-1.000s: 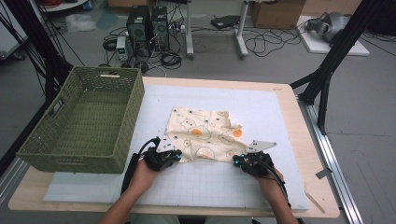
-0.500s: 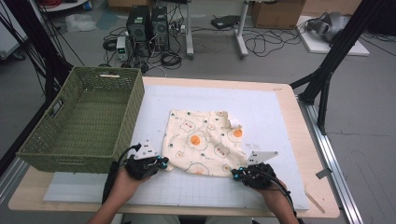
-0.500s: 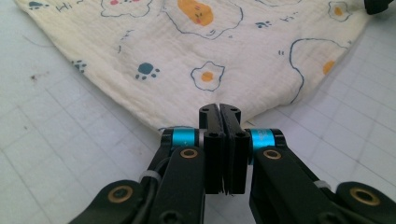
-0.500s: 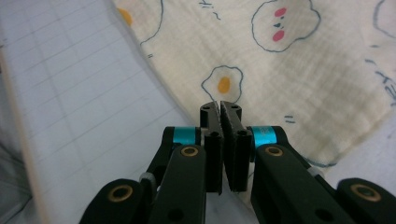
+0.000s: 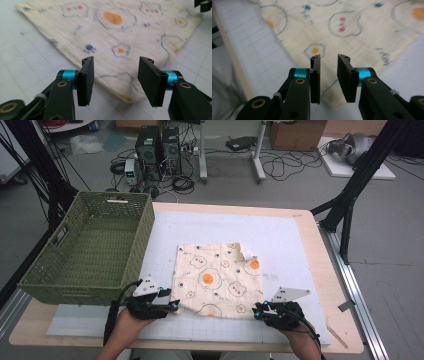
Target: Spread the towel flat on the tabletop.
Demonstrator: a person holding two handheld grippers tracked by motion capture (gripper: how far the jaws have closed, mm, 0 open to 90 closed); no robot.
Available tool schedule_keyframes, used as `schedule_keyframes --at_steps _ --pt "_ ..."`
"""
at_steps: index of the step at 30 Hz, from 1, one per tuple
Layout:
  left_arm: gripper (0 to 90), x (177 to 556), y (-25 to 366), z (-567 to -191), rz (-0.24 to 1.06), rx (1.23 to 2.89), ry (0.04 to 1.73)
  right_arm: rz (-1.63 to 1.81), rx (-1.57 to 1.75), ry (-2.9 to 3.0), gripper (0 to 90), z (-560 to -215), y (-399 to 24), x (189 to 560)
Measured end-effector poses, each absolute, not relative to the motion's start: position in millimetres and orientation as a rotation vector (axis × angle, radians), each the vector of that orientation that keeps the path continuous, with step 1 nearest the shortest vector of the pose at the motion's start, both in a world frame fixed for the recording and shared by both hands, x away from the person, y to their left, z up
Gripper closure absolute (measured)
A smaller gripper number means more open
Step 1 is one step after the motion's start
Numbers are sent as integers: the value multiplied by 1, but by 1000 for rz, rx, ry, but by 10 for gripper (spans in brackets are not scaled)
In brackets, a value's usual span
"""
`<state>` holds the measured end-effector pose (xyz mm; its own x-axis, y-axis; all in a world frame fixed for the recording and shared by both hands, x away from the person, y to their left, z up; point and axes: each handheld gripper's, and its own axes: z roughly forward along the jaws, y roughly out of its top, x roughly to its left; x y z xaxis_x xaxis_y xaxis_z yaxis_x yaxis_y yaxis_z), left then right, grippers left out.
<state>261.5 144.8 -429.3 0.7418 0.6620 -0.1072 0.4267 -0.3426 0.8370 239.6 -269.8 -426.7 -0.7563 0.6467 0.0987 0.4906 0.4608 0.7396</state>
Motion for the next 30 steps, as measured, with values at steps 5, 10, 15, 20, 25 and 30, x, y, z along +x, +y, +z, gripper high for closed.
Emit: schedule_keyframes --at_steps 5,10,15,20,25,30 --pt "459 282 146 -430 331 1927 912 1087 1075 2390 589 -428 -272 253" --pt "462 314 138 -438 336 1915 1005 1021 1116 2362 574 -434 -268 270" --pt "475 332 123 -444 376 1975 1026 960 1124 2381 626 -441 -263 283" --pt "795 329 113 -450 429 2061 920 974 1126 2413 875 -440 -267 283" --pt "884 320 116 -448 414 2084 914 962 1124 2468 885 -436 -271 276" --pt "864 310 127 -447 407 2034 915 959 1115 2526 874 -433 -276 261"
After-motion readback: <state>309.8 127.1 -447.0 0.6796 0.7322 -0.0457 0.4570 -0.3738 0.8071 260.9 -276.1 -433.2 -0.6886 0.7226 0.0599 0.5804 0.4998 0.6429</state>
